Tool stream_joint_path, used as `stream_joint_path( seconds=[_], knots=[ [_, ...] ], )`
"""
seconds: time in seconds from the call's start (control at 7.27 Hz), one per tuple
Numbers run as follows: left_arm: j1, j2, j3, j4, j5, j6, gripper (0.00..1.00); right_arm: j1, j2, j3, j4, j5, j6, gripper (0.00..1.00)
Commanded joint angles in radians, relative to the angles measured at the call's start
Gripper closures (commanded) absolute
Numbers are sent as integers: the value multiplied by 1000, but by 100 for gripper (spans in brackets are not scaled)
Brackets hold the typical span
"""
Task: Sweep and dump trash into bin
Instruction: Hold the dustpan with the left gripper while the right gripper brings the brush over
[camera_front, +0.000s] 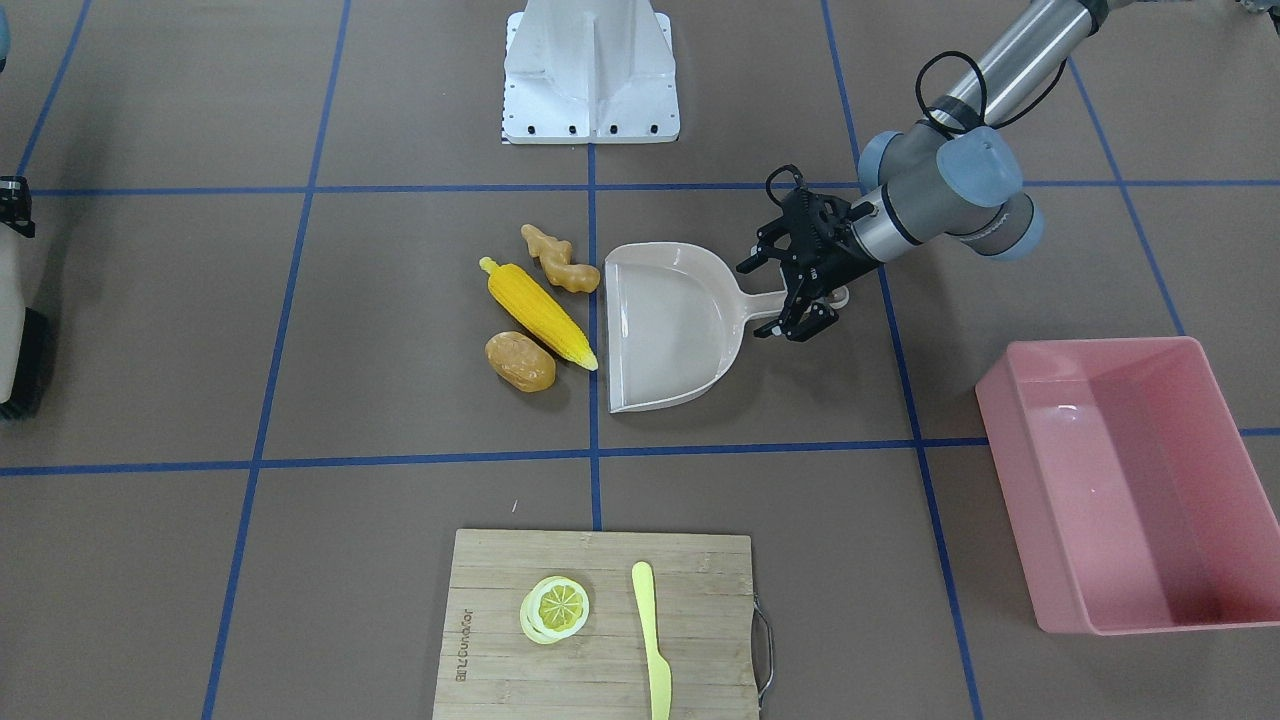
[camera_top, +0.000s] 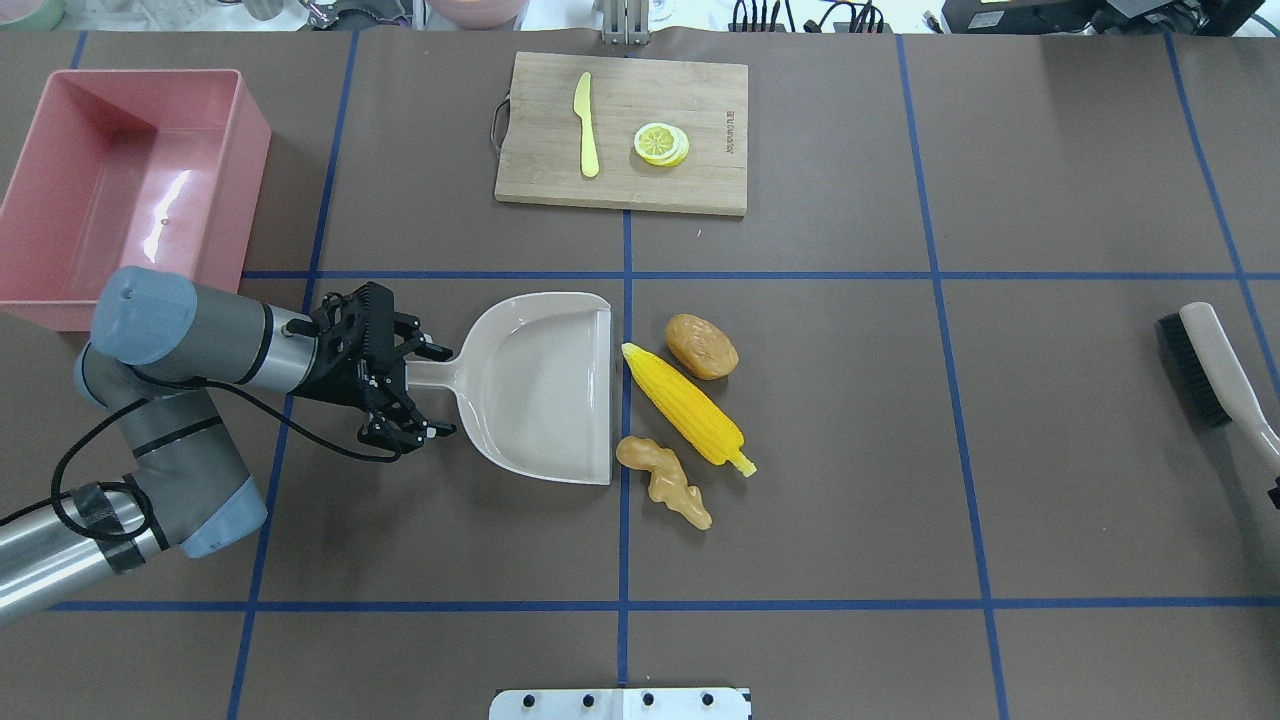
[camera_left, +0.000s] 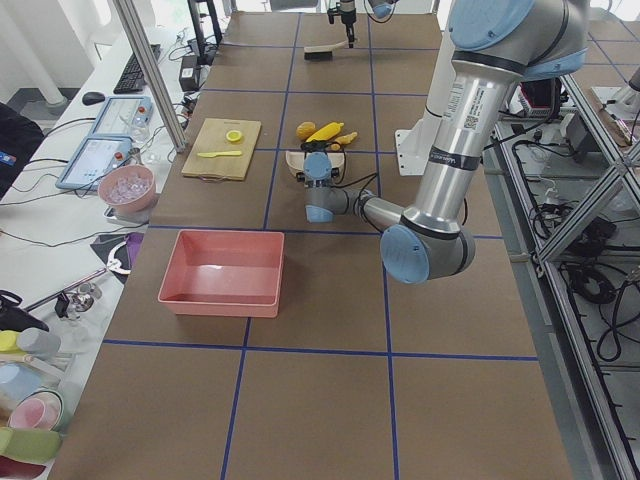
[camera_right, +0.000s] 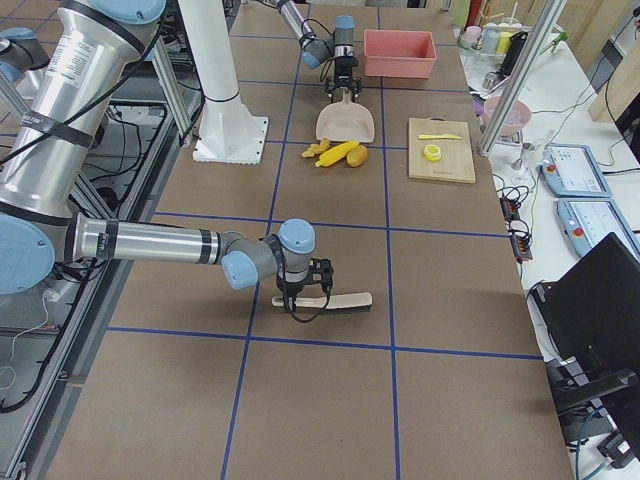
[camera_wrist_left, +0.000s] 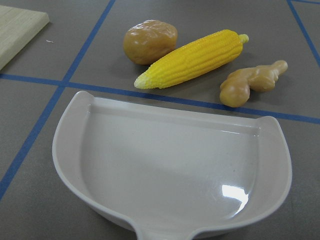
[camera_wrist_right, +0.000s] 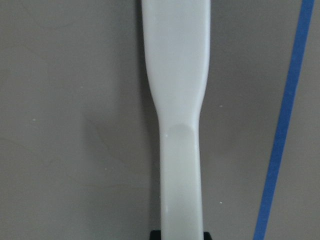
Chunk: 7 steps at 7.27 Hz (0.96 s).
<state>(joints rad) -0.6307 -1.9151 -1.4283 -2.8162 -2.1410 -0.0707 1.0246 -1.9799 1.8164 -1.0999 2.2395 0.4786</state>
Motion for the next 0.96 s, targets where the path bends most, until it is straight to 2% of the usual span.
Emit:
stream_joint_path(
  seconds=[0.0, 0.14, 0.28, 0.41, 0.55, 0.83],
  knots=[
    [17, -2, 0, 9, 7, 0, 3, 0, -7, 73, -11, 18, 6, 100],
    [19, -8, -3, 15, 7, 0, 3, -6, -5, 169, -73, 25, 12, 100],
    [19, -10, -14, 29, 7, -1, 3, -53, 30, 293, -248, 20, 23, 100],
    [19, -10, -23, 52, 7, -3, 3, -81, 146, 346, -409, 19, 52, 100],
    [19, -10, -23, 60, 9, -3, 3, -136, 242, 365, -487, 20, 113, 100],
    [19, -10, -30, 79, 15, -3, 3, -332, 394, 380, -506, -24, 390, 100]
  ],
)
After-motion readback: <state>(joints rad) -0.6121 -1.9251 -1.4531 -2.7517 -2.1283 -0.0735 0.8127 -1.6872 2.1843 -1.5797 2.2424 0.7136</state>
